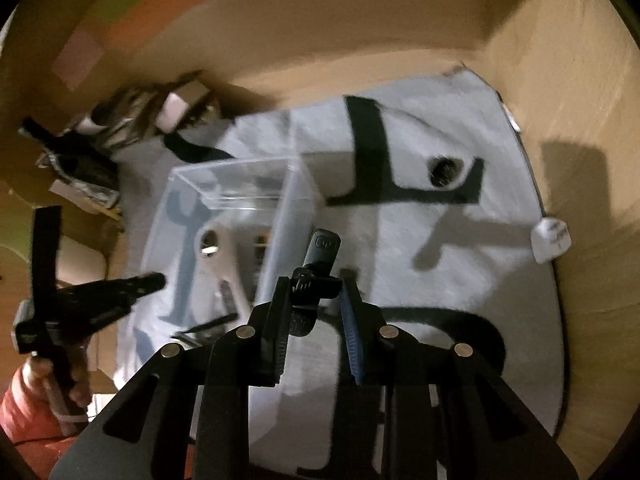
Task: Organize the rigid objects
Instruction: 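Lower the black clip into the clear box and open the right gripper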
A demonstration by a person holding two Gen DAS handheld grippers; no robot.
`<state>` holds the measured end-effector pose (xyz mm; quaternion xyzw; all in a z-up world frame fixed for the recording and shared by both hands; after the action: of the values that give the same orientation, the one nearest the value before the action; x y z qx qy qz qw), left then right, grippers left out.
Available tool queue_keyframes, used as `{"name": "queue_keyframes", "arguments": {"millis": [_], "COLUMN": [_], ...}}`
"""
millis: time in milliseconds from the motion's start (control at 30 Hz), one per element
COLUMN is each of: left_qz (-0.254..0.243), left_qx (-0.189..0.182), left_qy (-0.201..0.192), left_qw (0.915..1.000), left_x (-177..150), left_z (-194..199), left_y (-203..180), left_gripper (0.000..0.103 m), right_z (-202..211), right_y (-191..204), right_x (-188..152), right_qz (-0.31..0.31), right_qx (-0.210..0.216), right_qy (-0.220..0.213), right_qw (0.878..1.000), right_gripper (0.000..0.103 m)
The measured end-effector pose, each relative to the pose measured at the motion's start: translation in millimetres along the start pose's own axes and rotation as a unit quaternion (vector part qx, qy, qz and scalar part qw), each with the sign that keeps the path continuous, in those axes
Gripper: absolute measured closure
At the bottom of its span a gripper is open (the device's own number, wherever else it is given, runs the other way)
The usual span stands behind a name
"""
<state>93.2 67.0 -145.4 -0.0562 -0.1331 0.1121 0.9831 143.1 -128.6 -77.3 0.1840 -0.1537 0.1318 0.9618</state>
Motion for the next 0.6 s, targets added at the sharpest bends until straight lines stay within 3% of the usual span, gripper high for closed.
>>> {"name": "queue_keyframes", "arguments": {"millis": [233,600], "left_qz": [-0.005,-0.005], "left_qx": [0.001,0.001], "left_qy": [-0.002,-0.002], "left_qw": [1.0,1.0], "left_x": [0,-1], "left_z": [0,0], "left_y": [-1,-2], "left_gripper": [0.096,0.096], "right_z": [-5,-44], "right_y": [40,75], "right_x": [-4,-31], "right_qz": [0.038,0.086], "right_qx": [0.026,0.028], "right_qy": [0.006,0.065], "right_qw": [0.999,0.994], "right_gripper": [0.081,0.08]}}
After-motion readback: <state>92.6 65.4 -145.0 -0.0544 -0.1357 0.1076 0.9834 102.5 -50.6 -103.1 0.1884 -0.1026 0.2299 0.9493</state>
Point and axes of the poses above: each gripper's, at about its wrist camera, not at the fingertips, and z roughly against the way its jaws point, y to its left, x to its top, the point moved 7 cm from there along -z, roughly the way its jaws point, and after that the axes turned 7 degrees about -z, right-handed, at the moved point
